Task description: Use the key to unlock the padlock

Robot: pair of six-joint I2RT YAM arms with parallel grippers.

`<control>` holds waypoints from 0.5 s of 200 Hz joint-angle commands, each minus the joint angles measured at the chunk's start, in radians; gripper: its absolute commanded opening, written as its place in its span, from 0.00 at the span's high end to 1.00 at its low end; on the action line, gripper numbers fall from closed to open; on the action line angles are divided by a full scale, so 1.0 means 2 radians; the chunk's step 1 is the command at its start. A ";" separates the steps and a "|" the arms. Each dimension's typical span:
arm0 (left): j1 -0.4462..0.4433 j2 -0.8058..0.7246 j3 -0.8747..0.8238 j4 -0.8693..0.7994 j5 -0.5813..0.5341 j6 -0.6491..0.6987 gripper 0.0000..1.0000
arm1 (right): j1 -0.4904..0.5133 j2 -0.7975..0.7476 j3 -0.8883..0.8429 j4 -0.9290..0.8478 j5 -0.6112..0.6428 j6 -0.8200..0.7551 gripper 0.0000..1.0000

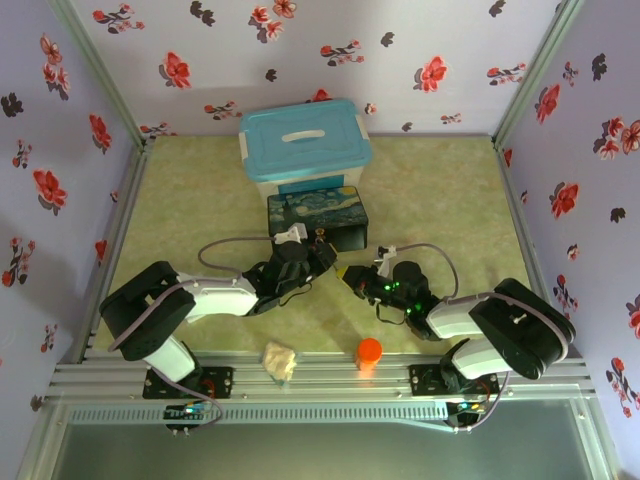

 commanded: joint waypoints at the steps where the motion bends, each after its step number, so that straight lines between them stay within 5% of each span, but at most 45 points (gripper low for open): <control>1: 0.000 -0.001 -0.005 0.032 0.002 0.007 1.00 | 0.000 -0.010 -0.007 0.032 0.007 0.009 1.00; 100: -0.006 0.002 0.002 0.043 0.014 -0.001 1.00 | -0.003 0.012 -0.001 0.070 0.013 0.018 1.00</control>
